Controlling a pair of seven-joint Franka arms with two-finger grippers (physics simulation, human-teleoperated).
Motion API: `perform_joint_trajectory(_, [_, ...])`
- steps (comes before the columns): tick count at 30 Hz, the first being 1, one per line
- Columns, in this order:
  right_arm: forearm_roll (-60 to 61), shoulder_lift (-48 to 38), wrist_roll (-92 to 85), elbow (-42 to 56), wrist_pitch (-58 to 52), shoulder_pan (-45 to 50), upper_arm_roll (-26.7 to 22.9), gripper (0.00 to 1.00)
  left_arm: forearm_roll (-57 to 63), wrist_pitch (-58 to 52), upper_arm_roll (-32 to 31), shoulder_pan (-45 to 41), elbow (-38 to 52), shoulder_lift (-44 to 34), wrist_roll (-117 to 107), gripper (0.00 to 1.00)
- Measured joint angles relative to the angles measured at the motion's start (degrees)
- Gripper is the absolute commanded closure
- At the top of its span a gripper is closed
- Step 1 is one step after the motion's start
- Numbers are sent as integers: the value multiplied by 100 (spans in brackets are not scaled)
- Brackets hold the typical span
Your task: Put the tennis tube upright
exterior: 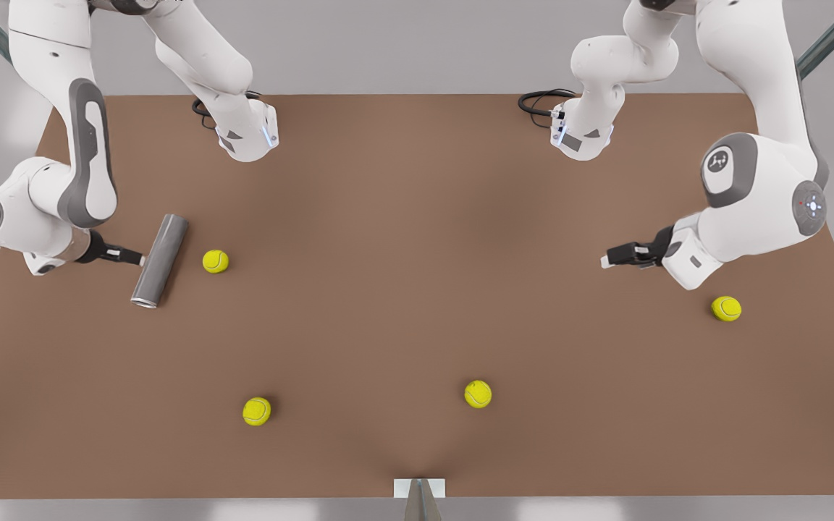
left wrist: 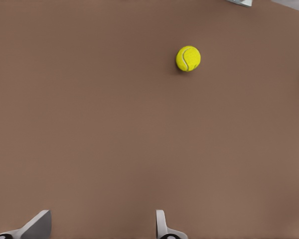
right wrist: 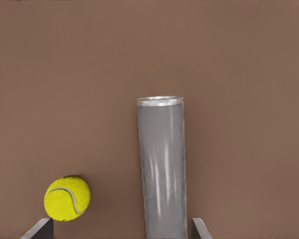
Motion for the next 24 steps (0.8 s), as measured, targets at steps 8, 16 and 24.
perform_joint_trajectory(8, [-79,-82,-202,-1094,1300,-26,9,0,-46,2,9,-8,5,9,0,0])
perform_joint_trajectory(16, [-88,240,-622,-1359,2084,-303,4,0,118,-30,-74,-49,181,-48,9,0])
perform_joint_trajectory(24, [-79,488,-770,-1590,2709,-420,9,0,755,70,-254,-113,467,-26,-18,0])
